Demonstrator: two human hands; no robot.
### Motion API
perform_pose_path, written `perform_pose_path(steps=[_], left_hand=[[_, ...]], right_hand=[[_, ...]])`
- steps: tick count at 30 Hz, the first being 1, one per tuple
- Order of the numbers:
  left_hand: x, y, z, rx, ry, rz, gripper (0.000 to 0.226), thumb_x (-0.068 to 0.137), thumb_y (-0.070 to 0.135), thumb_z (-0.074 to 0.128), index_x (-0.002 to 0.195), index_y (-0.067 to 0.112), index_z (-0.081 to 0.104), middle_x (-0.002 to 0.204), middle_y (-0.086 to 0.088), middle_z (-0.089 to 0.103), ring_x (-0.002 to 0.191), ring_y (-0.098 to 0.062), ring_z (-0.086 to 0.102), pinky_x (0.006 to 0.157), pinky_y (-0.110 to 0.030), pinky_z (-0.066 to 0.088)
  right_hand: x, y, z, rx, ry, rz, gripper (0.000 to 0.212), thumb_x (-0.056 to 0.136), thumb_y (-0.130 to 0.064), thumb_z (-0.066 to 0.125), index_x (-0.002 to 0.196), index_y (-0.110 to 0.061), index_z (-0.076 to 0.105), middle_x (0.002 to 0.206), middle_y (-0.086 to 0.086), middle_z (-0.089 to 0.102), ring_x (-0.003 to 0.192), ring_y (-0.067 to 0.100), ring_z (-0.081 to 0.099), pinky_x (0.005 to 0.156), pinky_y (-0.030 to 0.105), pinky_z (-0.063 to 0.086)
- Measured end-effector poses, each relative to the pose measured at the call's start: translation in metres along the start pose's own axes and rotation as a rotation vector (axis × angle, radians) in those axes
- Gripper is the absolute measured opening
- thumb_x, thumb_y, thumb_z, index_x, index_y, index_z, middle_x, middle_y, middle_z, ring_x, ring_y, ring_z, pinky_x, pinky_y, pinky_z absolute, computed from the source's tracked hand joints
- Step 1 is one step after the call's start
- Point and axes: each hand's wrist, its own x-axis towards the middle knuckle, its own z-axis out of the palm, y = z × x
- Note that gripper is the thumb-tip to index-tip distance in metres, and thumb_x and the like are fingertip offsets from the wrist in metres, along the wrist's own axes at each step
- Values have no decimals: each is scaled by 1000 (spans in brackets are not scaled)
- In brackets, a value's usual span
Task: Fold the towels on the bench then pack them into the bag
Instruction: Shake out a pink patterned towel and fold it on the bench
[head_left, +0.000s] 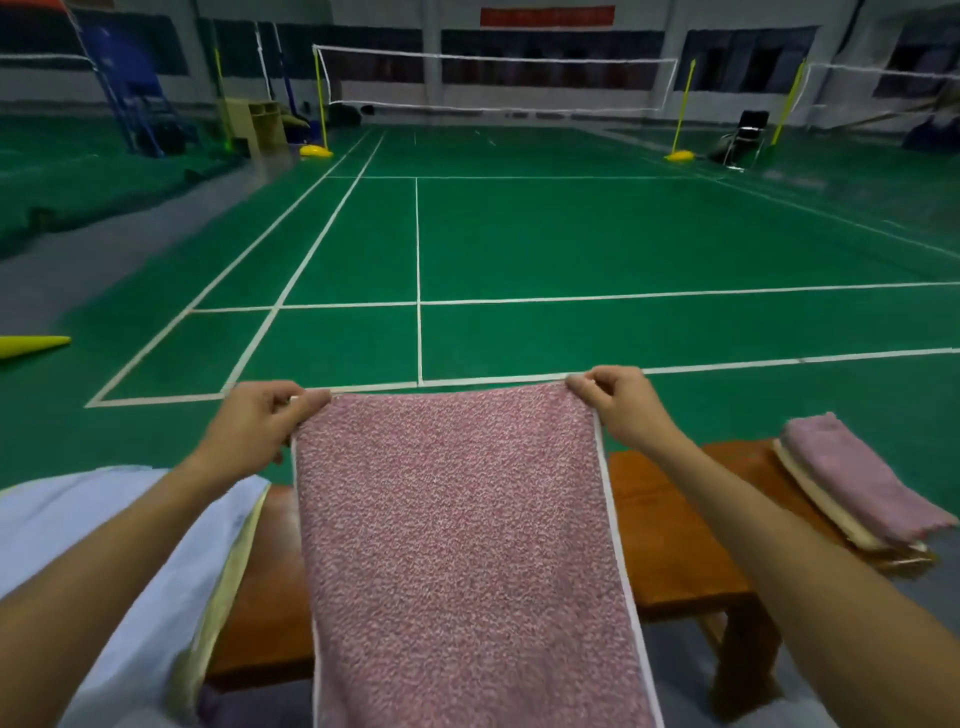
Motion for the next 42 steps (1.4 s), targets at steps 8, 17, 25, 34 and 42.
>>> perform_pose_path(steps=[8, 17, 25, 34, 42], left_hand=[[66, -129, 89, 234, -41, -315, 35, 94, 48, 72, 69, 23, 73, 69, 6, 71, 73, -22, 67, 73, -39, 53], [52, -125, 89, 449, -12, -372, 17, 90, 47, 79, 95, 33, 70, 84, 15, 69, 80, -15, 69, 71, -34, 54], [-23, -45, 99, 69, -159, -359, 22, 87, 21, 81, 105, 23, 68, 82, -2, 77, 67, -18, 74, 64, -34, 62], [-63, -28, 146, -179, -490, -202, 27, 93, 19, 75, 119, 16, 66, 91, -5, 80, 76, -24, 77, 66, -30, 62], [-43, -7, 195, 168, -571, 143, 59, 96, 36, 72, 144, 57, 44, 98, 20, 70, 80, 3, 67, 77, -25, 61]], right_hand=[[59, 83, 117, -392, -165, 195, 40, 102, -57, 55, 87, -23, 70, 81, -5, 70, 76, 14, 65, 65, 30, 49], [44, 95, 114, -427, -133, 289, 34, 103, -44, 61, 123, -18, 68, 111, 3, 75, 97, 22, 69, 86, 40, 58], [-57, 71, 80, -477, -209, 341, 22, 100, -42, 65, 102, -20, 67, 92, -5, 68, 78, 14, 62, 58, 27, 46], [-89, 72, 96, -356, -277, 450, 38, 89, -55, 73, 80, -19, 63, 73, -5, 66, 57, 11, 57, 50, 29, 43], [-94, 41, 107, -130, -360, 157, 14, 94, -28, 66, 82, -28, 58, 76, -6, 63, 67, 7, 56, 60, 32, 47]])
